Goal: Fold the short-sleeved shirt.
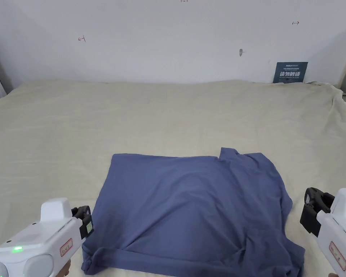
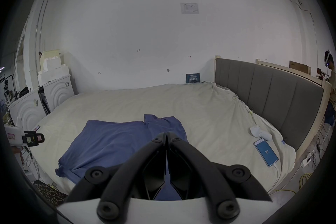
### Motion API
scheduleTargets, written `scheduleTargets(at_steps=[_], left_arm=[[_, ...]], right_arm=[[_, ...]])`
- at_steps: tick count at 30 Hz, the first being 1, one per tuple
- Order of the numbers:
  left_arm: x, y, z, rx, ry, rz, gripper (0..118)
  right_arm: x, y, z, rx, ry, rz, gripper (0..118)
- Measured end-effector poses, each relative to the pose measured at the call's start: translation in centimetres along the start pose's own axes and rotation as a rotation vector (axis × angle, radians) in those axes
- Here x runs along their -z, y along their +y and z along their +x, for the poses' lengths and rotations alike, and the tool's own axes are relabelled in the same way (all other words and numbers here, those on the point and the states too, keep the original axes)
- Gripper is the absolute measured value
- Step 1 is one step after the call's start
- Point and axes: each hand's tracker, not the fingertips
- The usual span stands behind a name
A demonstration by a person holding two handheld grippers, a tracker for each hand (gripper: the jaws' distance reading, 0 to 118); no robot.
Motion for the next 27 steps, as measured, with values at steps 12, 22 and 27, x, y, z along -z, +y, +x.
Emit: scheduleTargets(at_steps=[12, 22, 27], left_arm=[[5.1, -5.8, -3.1, -0.068, 0.065, -0.336, 86], [7.7, -8.0, -1.6, 0.028, 0.031, -0.418, 11], [6.8, -7.2, -1.7, 0.032, 0.024, -0.377, 8]], right_arm=[[0.9, -1.5, 0.3, 0.005, 0.007, -0.056, 0], [0.7, -2.2, 1.4, 0.014, -0.021, -0.081, 0], [0.8, -3.5, 2.2, 0.033, -0.030, -0.136, 0]])
